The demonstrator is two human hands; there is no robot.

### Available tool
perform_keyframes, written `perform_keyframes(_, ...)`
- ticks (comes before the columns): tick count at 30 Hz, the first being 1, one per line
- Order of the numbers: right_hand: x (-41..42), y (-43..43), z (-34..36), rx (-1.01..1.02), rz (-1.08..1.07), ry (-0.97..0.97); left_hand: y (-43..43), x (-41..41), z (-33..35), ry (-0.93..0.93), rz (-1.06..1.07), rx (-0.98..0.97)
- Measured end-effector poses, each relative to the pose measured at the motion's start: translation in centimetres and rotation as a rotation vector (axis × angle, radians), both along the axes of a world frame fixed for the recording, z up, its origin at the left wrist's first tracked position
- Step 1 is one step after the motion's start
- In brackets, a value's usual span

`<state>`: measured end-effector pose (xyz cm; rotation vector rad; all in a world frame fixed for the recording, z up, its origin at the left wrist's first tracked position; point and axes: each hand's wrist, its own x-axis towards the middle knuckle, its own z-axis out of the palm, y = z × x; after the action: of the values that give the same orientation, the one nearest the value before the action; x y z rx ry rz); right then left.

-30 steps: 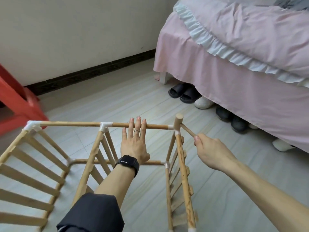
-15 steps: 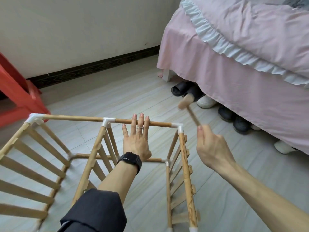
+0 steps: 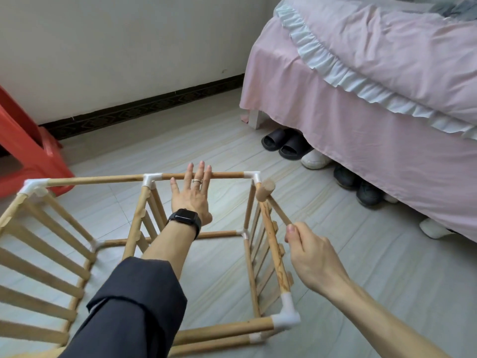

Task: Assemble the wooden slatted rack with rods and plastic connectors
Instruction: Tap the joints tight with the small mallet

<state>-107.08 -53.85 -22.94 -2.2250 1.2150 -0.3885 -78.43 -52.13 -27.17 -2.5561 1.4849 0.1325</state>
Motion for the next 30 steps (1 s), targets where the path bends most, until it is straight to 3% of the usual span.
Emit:
perform_keyframes(5,-1.3,2.6,-1.5,0.026,0.0,-0.096,0.8,-0.7,3.9,0.071,0.015,0.03)
perform_keyframes(10,-3.5,6.1,-2.4,0.055,-0.046,-0.122,7.2,-9.1,6.0,0.29,-0.152,0.025)
perform_keyframes(14,-4.3,8.2,-3.7,-0.054,-0.074,-0.115,13.2,-15.9,5.4,0.42,-0.267,0.028)
perform_keyframes(19,-3.8,8.3,-4.0,-0.123,-0.046,-0.085,15.8,-17.2,2.8,0.17,-0.343,-0.042)
perform_keyframes(26,-7.3,7.1,-1.3,0.004,-0.03,-0.095,11.6,-15.8,3.1,0.227,-0.128,-0.038)
perform_keyframes(30,-10.1,7.6,-0.7,0.009,0.09,0.064,10.7,-15.4,2.6,0.183,-0.116,-0.059)
